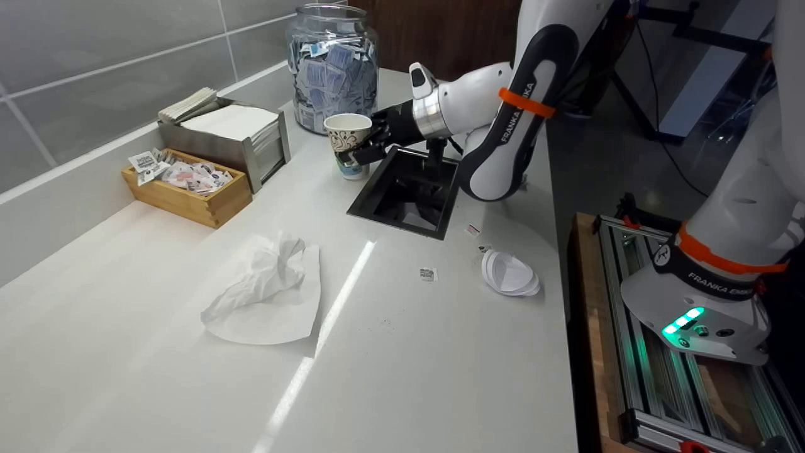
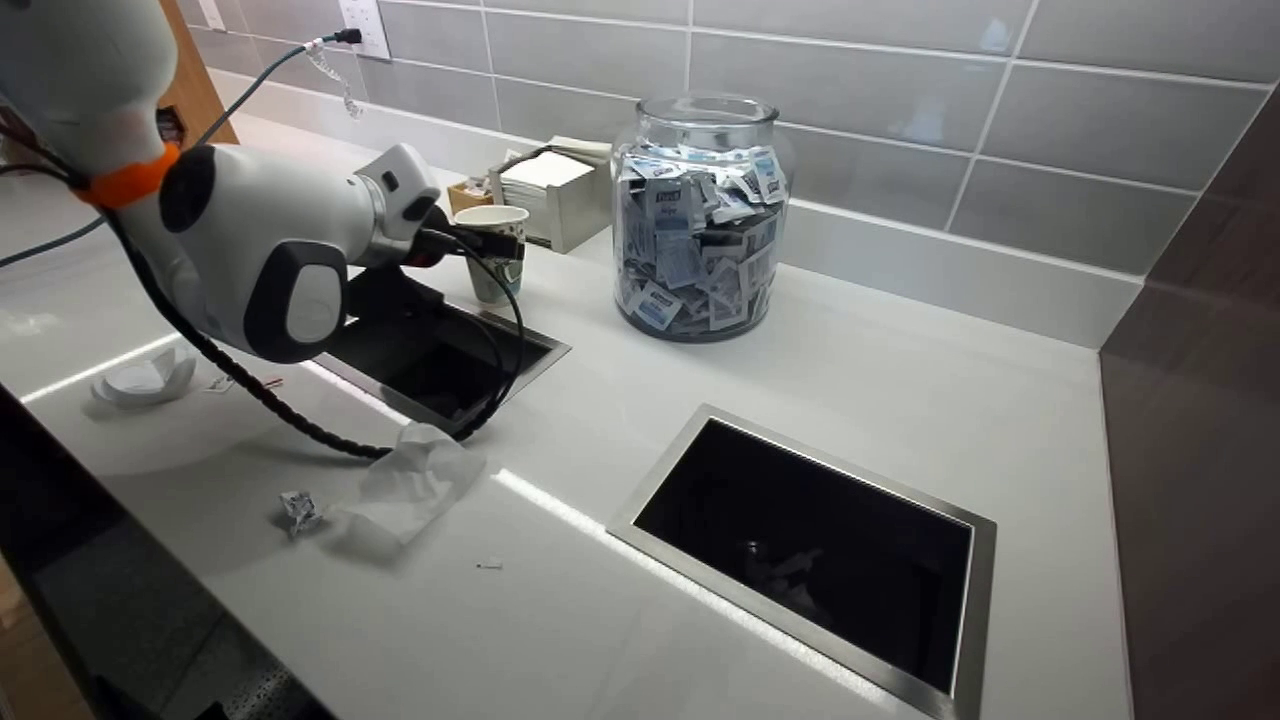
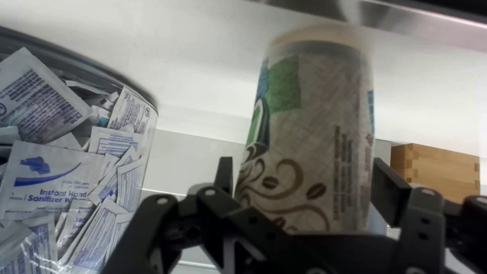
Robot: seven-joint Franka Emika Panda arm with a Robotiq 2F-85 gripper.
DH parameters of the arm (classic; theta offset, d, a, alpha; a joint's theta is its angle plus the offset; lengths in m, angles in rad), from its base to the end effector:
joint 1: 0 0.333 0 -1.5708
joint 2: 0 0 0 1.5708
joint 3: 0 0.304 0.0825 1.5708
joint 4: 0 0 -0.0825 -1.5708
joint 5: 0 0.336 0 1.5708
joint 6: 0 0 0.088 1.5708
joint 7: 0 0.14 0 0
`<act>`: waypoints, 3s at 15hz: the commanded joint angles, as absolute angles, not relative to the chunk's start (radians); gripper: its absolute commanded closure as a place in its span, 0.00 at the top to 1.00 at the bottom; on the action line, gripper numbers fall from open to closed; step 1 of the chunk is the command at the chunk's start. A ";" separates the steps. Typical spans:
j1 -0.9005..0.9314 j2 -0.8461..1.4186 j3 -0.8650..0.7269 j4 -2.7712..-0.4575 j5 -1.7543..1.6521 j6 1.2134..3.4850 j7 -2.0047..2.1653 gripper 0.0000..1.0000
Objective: Lay the coffee cup on the counter
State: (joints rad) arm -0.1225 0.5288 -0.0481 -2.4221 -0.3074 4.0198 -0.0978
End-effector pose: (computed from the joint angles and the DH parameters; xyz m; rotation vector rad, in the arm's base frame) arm 0.5275 -0.0391 0.2470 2.6458 0.3774 1.5556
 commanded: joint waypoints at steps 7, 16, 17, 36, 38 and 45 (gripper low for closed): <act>-0.162 0.550 -0.034 -2.401 -0.396 4.047 -0.070 0.14; -0.157 0.534 -0.030 -2.411 -0.379 4.050 -0.061 0.02; -0.157 0.532 -0.029 -2.411 -0.378 4.050 -0.058 0.02; -0.157 0.524 -0.021 -2.412 -0.370 4.094 0.018 0.64; -0.159 0.525 -0.021 -2.410 -0.371 4.092 0.024 0.77; -0.177 0.541 -0.019 -2.403 -0.366 4.065 0.069 1.00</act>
State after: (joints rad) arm -0.1563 0.5275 -0.0304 -2.4070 -0.3627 4.0912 0.0334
